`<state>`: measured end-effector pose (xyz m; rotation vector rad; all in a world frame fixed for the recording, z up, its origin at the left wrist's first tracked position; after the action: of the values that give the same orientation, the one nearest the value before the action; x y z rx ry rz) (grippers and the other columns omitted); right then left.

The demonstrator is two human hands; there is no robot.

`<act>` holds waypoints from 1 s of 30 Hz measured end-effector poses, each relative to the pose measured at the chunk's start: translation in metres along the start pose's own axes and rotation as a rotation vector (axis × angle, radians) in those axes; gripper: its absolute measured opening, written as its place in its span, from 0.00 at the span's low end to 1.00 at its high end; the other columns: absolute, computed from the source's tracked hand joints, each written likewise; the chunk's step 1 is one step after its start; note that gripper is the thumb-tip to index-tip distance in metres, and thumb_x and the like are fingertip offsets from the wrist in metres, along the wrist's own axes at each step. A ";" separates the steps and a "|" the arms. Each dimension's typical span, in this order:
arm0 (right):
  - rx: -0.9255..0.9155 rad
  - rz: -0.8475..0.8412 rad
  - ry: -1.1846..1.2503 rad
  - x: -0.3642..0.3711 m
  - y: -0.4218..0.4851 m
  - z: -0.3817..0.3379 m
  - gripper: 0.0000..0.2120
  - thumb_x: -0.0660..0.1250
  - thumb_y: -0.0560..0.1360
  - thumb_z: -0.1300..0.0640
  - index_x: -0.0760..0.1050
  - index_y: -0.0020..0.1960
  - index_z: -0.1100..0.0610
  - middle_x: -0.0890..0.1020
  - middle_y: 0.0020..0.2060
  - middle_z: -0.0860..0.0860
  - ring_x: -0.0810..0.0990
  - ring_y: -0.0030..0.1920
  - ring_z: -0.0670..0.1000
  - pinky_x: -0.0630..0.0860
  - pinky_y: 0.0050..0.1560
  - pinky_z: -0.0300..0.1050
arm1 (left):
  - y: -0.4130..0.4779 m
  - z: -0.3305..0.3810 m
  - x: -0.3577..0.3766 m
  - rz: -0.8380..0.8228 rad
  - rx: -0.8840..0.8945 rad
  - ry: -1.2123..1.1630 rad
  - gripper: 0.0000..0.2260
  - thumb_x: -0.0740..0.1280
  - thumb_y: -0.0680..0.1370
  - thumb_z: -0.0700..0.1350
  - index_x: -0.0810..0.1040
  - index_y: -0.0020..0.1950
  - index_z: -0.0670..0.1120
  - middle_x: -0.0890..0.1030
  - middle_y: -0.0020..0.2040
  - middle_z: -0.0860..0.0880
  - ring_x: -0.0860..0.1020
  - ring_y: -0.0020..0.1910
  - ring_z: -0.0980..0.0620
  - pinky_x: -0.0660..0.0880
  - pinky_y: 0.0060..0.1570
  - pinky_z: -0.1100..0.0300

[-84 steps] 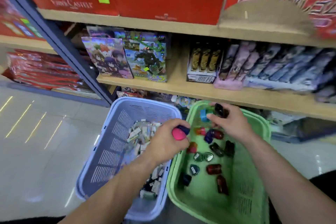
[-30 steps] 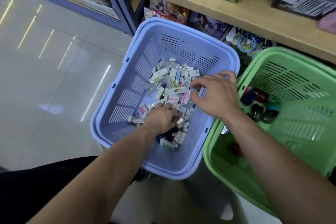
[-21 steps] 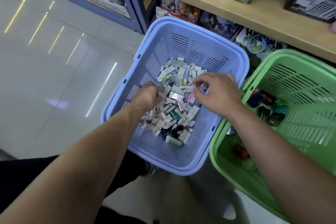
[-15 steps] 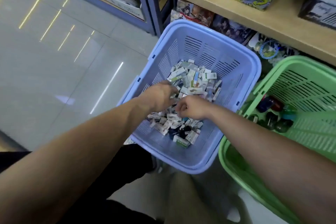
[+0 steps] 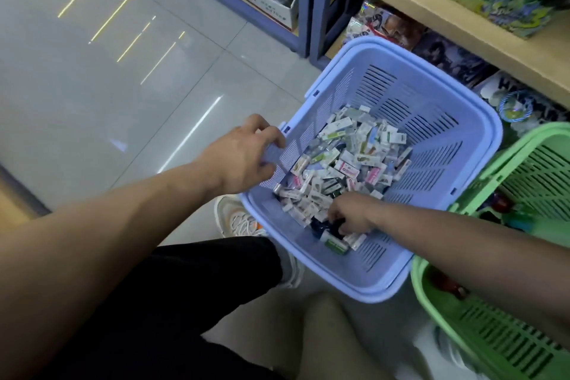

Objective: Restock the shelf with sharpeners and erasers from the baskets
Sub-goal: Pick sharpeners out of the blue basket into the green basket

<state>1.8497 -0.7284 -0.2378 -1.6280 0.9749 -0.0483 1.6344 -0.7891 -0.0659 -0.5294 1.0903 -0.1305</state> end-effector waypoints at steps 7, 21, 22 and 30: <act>-0.009 0.311 0.376 -0.037 0.005 0.000 0.15 0.69 0.79 0.56 0.78 0.66 0.48 0.75 0.66 0.51 0.76 0.62 0.54 0.74 0.63 0.50 | 0.014 0.000 0.005 -0.028 -0.006 -0.001 0.19 0.72 0.75 0.49 0.74 0.65 0.52 0.65 0.65 0.47 0.75 0.41 0.44 0.76 0.50 0.51; -0.074 0.021 0.229 0.000 0.023 -0.030 0.28 0.77 0.72 0.50 0.75 0.71 0.51 0.78 0.65 0.51 0.77 0.63 0.54 0.74 0.63 0.46 | 0.023 0.004 0.004 -0.058 -0.041 0.012 0.14 0.70 0.77 0.52 0.75 0.61 0.52 0.65 0.63 0.47 0.75 0.43 0.44 0.77 0.54 0.45; -0.071 0.034 0.248 -0.005 0.021 -0.029 0.26 0.77 0.72 0.50 0.76 0.69 0.51 0.79 0.62 0.51 0.79 0.59 0.53 0.76 0.60 0.48 | 0.023 0.005 0.003 -0.063 -0.036 0.017 0.14 0.69 0.77 0.52 0.75 0.61 0.52 0.65 0.64 0.47 0.75 0.43 0.44 0.77 0.54 0.45; -0.130 0.202 0.504 -0.056 -0.052 -0.018 0.17 0.74 0.72 0.54 0.80 0.60 0.45 0.81 0.45 0.41 0.81 0.44 0.44 0.79 0.46 0.44 | 0.017 0.031 -0.024 0.165 0.021 0.025 0.12 0.67 0.77 0.48 0.78 0.61 0.51 0.72 0.63 0.47 0.73 0.60 0.44 0.76 0.56 0.47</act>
<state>1.8334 -0.7103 -0.1633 -1.6614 1.5513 -0.2735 1.6475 -0.7549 -0.0438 -0.4175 1.1510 -0.0043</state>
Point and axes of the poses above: each hand's wrist, its own y-axis towards the middle knuckle, its own x-axis out of the palm, z = x × y, the point moved 6 cm from there along y, towards the middle knuckle
